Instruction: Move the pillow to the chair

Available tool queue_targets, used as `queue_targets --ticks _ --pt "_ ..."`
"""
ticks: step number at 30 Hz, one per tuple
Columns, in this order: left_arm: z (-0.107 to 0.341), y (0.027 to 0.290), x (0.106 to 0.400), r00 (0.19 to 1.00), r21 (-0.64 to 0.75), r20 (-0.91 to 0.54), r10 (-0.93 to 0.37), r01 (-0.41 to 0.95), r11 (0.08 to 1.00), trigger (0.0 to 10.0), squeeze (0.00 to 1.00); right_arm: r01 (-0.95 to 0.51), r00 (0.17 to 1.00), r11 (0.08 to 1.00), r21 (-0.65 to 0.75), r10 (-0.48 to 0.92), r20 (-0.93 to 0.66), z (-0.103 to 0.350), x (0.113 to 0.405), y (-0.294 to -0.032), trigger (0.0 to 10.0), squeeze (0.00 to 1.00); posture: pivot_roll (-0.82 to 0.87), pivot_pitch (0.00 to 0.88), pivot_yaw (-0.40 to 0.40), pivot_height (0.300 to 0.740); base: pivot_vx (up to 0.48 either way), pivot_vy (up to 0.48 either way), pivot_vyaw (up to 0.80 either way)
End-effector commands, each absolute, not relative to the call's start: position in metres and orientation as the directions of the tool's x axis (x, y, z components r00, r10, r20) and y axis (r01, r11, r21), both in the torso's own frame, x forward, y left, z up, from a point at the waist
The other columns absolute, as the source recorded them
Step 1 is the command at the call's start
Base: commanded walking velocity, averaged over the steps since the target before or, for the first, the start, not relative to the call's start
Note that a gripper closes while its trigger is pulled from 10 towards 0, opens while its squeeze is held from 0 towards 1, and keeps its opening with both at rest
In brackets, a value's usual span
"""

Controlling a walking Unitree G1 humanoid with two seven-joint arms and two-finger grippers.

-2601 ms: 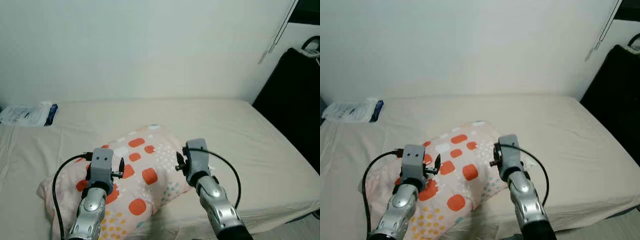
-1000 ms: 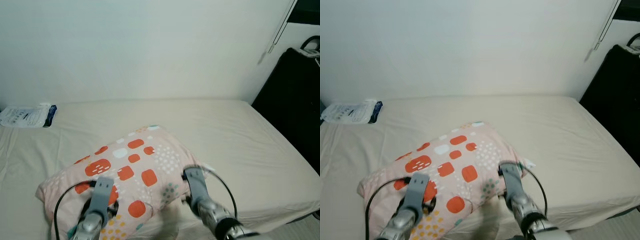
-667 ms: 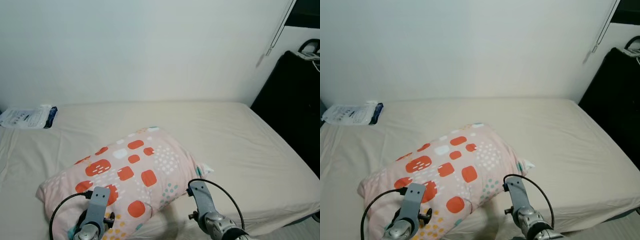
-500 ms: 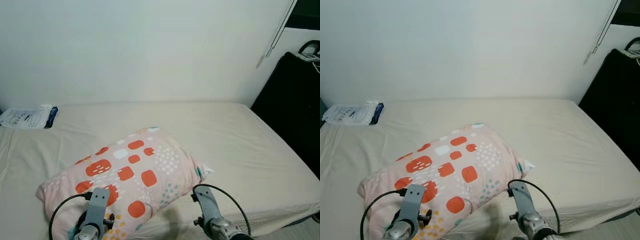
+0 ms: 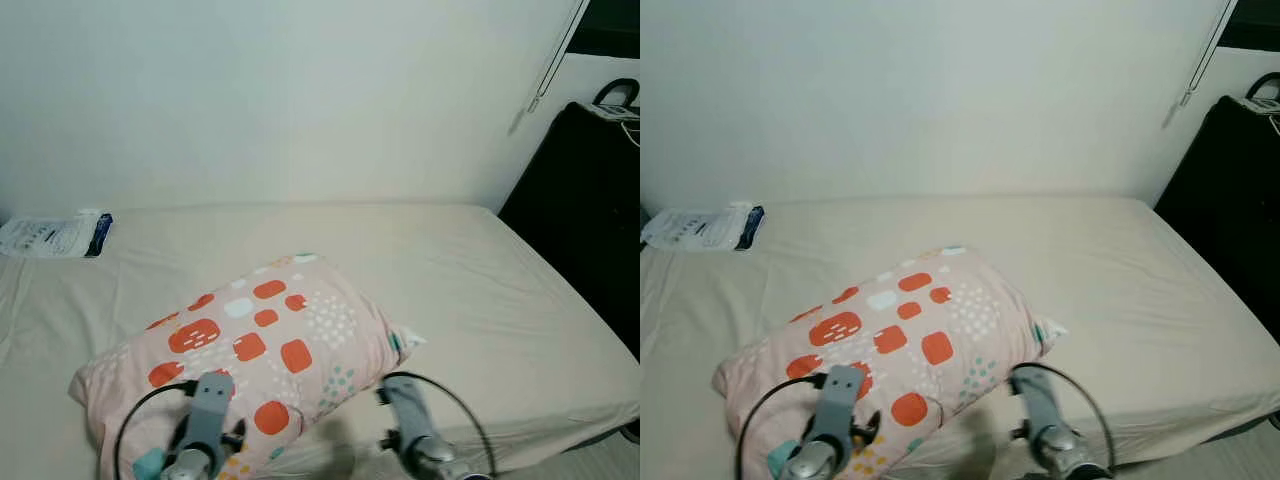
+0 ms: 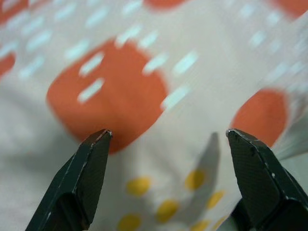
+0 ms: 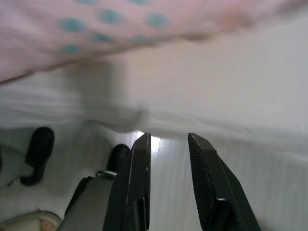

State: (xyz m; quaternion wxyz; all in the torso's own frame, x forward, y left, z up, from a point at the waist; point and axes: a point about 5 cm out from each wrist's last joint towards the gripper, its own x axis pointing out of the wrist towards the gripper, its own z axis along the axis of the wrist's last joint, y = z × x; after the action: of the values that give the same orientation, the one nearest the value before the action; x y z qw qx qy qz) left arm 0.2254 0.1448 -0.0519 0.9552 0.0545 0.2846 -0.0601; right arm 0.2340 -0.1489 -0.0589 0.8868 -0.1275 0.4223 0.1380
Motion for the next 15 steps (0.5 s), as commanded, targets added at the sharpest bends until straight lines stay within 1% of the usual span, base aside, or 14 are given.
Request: queue_targets --ticks 1,3,5,6,7,8,9,10,12,15 --pt "-0.051 0.147 0.224 0.84 0.059 -0.536 -0.079 0.131 0.99 10.0 0.0 -0.444 0.595 0.885 -0.138 0.176 -0.784 -0.06 0.232 -0.147 10.0 0.0 0.1 0.0 -0.108 0.74 0.0 0.0 0.0" --pt "-0.054 0.151 0.222 0.829 0.029 -0.557 -0.052 0.082 0.996 10.0 0.0 -0.445 0.561 0.89 -0.098 0.191 -0.805 -0.065 0.223 -0.144 10.0 0.0 0.1 0.0 -0.115 0.74 0.0 0.0 0.0" --pt "-0.054 0.151 0.222 0.829 0.029 -0.557 -0.052 0.082 0.996 10.0 0.0 -0.445 0.561 0.89 -0.098 0.191 -0.805 -0.065 0.223 -0.144 10.0 0.0 0.1 0.0 -0.115 0.74 0.0 0.0 0.0" --pt "-0.055 0.152 0.221 0.824 0.024 -0.565 -0.047 0.073 0.997 10.0 0.0 -0.429 0.553 0.901 -0.066 0.204 -0.808 -0.066 0.221 -0.143 10.0 0.0 0.1 0.0 -0.116 0.74 0.0 0.0 0.0" --pt "-0.055 0.154 0.221 0.824 0.009 -0.564 -0.044 0.059 0.998 10.0 0.0 -0.403 0.562 0.915 -0.02 0.23 -0.795 -0.066 0.22 -0.141 10.0 0.0 0.1 0.0 -0.113 0.74 0.0 0.0 0.0" --pt "-0.055 0.154 0.221 0.824 0.009 -0.564 -0.044 0.059 0.998 10.0 0.0 -0.403 0.562 0.915 -0.02 0.23 -0.795 -0.066 0.22 -0.141 10.0 0.0 0.1 0.0 -0.113 0.74 0.0 0.0 0.0" --pt "-0.055 0.155 0.221 0.829 -0.007 -0.558 -0.044 0.048 0.999 10.0 0.0 -0.382 0.578 0.924 0.011 0.248 -0.778 -0.065 0.221 -0.139 10.0 0.0 0.1 0.0 -0.113 0.74 0.0 0.0 0.0" --pt "-0.055 0.155 0.221 0.829 -0.007 -0.558 -0.044 0.048 0.999 10.0 0.0 -0.382 0.578 0.924 0.011 0.248 -0.778 -0.065 0.221 -0.139 10.0 0.0 0.1 0.0 -0.113 0.74 0.0 0.0 0.0" --pt "-0.053 0.155 0.222 0.842 -0.034 -0.538 -0.046 0.032 0.999 10.0 0.0 -0.35 0.616 0.936 0.036 0.259 -0.744 -0.062 0.225 -0.138 10.0 0.0 0.1 0.0 -0.107 0.74 0.0 0.0 0.0" --pt "-0.054 0.153 0.219 0.839 -0.036 -0.541 -0.06 0.048 0.998 10.0 0.0 -0.366 0.635 0.93 0.031 0.274 -0.722 -0.06 0.227 -0.136 10.0 0.0 0.1 0.0 -0.102 0.74 0.0 0.0 0.0"
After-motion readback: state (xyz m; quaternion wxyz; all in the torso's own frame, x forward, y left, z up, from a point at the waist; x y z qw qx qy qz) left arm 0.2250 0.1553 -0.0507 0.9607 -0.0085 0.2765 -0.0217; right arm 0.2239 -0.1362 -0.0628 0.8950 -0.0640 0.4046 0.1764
